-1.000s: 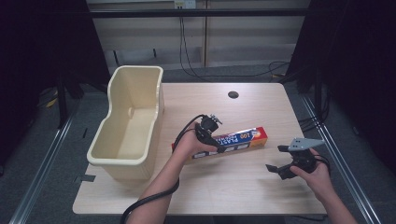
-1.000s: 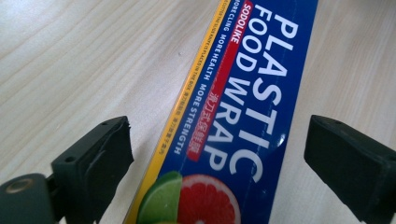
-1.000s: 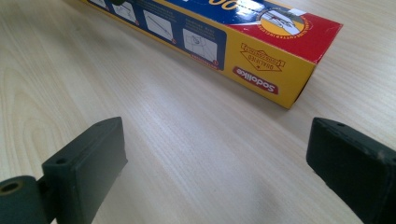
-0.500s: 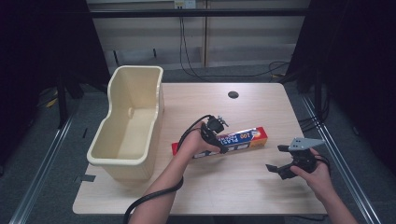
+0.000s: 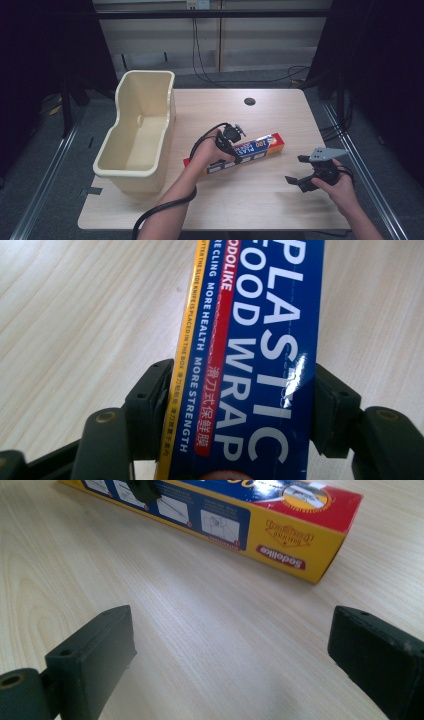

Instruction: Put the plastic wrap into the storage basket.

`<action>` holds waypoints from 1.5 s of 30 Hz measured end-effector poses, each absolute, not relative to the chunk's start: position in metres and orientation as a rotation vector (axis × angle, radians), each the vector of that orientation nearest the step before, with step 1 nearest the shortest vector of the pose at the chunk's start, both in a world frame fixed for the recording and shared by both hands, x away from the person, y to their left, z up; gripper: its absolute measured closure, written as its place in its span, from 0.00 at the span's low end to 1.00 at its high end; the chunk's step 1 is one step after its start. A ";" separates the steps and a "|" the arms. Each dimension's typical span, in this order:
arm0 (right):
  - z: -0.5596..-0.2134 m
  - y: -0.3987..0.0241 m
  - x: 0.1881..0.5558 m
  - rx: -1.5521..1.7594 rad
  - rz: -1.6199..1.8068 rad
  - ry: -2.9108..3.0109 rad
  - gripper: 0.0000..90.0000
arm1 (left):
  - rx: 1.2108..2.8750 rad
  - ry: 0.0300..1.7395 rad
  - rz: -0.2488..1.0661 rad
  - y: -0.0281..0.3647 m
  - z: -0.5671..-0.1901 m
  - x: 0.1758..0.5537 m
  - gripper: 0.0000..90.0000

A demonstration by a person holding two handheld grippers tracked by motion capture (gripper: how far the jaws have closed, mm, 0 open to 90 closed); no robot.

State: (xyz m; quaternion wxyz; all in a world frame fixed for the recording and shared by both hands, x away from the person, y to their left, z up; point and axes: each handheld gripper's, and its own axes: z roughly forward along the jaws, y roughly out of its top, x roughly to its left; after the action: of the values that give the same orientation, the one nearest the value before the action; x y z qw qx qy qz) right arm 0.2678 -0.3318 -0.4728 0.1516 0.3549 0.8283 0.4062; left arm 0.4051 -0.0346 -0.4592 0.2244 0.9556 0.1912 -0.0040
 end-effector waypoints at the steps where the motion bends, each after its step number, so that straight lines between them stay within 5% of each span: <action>1: -0.473 -0.332 0.268 1.019 1.166 2.378 0.05 | 2.637 0.528 -0.011 -0.035 -0.459 0.405 0.42; 45: -0.471 -0.330 0.268 1.005 1.185 2.371 0.05 | 2.610 0.831 -0.066 0.001 -0.326 0.418 0.45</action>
State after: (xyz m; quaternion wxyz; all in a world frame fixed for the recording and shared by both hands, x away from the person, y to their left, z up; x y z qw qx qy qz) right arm 0.2683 -0.3304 -0.4710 0.1528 0.3505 0.8266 0.4130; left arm 0.4178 0.0015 -0.3264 0.1996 0.9334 0.2972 -0.0236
